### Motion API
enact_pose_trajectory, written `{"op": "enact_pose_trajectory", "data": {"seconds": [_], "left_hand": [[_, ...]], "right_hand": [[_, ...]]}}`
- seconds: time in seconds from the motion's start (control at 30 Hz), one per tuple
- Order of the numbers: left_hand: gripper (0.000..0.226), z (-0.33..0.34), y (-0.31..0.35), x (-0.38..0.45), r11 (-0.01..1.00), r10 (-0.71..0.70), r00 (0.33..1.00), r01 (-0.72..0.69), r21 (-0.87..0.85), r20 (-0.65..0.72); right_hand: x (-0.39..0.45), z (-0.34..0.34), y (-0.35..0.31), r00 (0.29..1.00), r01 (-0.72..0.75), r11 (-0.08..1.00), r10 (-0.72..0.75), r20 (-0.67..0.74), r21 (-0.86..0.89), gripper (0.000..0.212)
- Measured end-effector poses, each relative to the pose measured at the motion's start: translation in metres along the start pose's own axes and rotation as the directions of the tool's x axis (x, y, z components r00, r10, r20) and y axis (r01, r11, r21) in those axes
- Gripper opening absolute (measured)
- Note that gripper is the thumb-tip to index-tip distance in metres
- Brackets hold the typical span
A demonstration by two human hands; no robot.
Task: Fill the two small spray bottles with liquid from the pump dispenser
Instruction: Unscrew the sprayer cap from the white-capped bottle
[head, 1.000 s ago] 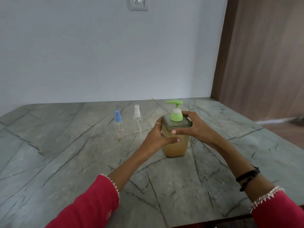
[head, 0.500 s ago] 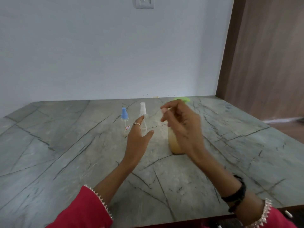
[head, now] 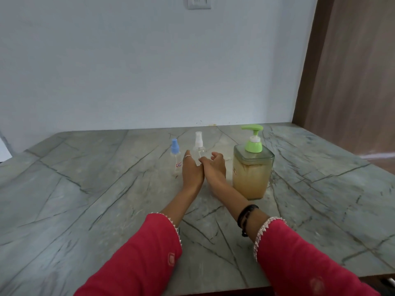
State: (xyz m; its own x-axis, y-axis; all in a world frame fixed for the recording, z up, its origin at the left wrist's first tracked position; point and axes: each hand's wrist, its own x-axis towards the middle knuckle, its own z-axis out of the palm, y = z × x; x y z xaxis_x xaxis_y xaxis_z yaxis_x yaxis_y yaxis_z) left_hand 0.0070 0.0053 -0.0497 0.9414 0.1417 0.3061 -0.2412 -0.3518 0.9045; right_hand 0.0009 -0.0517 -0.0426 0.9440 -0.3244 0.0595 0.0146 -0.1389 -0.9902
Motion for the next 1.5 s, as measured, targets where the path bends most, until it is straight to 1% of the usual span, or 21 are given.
{"op": "enact_pose_trajectory", "data": {"seconds": [0.07, 0.17, 0.2, 0.3, 0.33, 0.4, 0.5, 0.57, 0.63, 0.7, 0.77, 0.83, 0.9, 1.0, 1.17, 1.3, 1.43, 1.5], "left_hand": [[0.036, 0.005, -0.002, 0.006, 1.0, -0.022, 1.0, 0.022, -0.006, -0.009], [0.043, 0.01, -0.006, 0.013, 0.999, -0.051, 0.999, 0.051, -0.005, -0.016], [0.041, 0.012, -0.008, 0.014, 0.999, -0.05, 0.998, 0.049, -0.014, -0.027], [0.026, 0.015, -0.013, 0.01, 1.0, -0.015, 0.998, 0.014, -0.005, -0.066], [0.025, 0.015, -0.016, 0.008, 1.0, 0.001, 0.997, -0.001, 0.009, -0.077], [0.032, 0.013, -0.018, 0.002, 1.0, 0.024, 0.997, -0.023, 0.021, -0.075], [0.041, 0.008, -0.015, -0.008, 0.995, 0.043, 0.999, -0.04, 0.096, -0.031], [0.04, 0.002, -0.01, -0.015, 0.985, 0.065, 0.998, -0.067, 0.157, 0.02], [0.035, -0.006, -0.005, -0.023, 0.98, 0.09, 0.994, -0.099, 0.171, 0.057], [0.031, -0.016, -0.003, -0.03, 0.982, 0.124, 0.989, -0.134, 0.135, 0.074], [0.034, -0.025, -0.004, -0.036, 0.987, 0.124, 0.986, -0.134, 0.084, 0.111], [0.032, -0.035, -0.005, -0.044, 0.994, 0.089, 0.982, -0.099, 0.053, 0.169], [0.031, -0.043, -0.007, -0.05, 0.998, 0.05, 0.979, -0.057, 0.03, 0.199], [0.034, -0.051, -0.008, -0.051, 1.0, 0.022, 0.977, -0.026, 0.015, 0.211], [0.041, -0.051, -0.007, -0.054, 0.998, 0.046, 0.971, -0.056, 0.033, 0.236], [0.043, -0.052, -0.006, -0.056, 0.995, 0.061, 0.972, -0.076, 0.058, 0.228], [0.042, -0.053, -0.006, -0.056, 0.996, 0.064, 0.968, -0.076, 0.042, 0.241], [0.041, -0.054, -0.008, -0.055, 0.997, 0.055, 0.964, -0.065, 0.031, 0.261]], "right_hand": [[0.007, 0.002, -0.001, 1.0, 0.001, 1.0, -0.001, 0.016, 0.03, 0.056], [0.014, 0.002, -0.001, 0.997, -0.003, 0.998, -0.002, 0.073, 0.069, 0.058], [0.015, 0.001, 0.001, 0.995, 0.001, 0.997, -0.008, 0.1, 0.074, 0.058], [0.01, -0.002, 0.008, 0.983, 0.038, 0.999, -0.044, 0.177, 0.039, 0.055], [0.009, -0.002, 0.012, 0.981, 0.052, 0.998, -0.057, 0.183, 0.029, 0.056], [0.005, -0.006, 0.016, 0.981, 0.069, 0.997, -0.075, 0.18, 0.035, 0.057], [-0.005, -0.015, 0.013, 0.981, 0.092, 0.995, -0.099, 0.169, 0.048, 0.054], [-0.016, -0.023, 0.011, 0.974, 0.117, 0.993, -0.121, 0.19, 0.032, 0.051], [-0.028, -0.032, 0.009, 0.964, 0.146, 0.989, -0.143, 0.224, 0.002, 0.05], [-0.039, -0.041, 0.007, 0.957, 0.14, 0.99, -0.137, 0.255, 0.005, 0.047], [-0.049, -0.049, 0.008, 0.951, 0.123, 0.992, -0.126, 0.283, 0.029, 0.043], [-0.057, -0.054, 0.011, 0.943, 0.147, 0.989, -0.146, 0.3, 0.017, 0.043], [-0.061, -0.055, 0.014, 0.933, 0.195, 0.981, -0.182, 0.311, -0.009, 0.047], [-0.059, -0.054, 0.013, 0.932, 0.245, 0.969, -0.225, 0.284, -0.035, 0.051], [-0.055, -0.051, 0.0, 0.91, 0.377, 0.926, -0.364, 0.196, -0.029, 0.034], [-0.053, -0.048, 0.001, 0.866, 0.496, 0.864, -0.486, 0.12, -0.082, 0.026], [-0.051, -0.047, 0.005, 0.858, 0.5, 0.865, -0.492, 0.145, -0.024, 0.019], [-0.05, -0.048, 0.006, 0.843, 0.523, 0.852, -0.511, 0.169, -0.033, 0.024]]}}
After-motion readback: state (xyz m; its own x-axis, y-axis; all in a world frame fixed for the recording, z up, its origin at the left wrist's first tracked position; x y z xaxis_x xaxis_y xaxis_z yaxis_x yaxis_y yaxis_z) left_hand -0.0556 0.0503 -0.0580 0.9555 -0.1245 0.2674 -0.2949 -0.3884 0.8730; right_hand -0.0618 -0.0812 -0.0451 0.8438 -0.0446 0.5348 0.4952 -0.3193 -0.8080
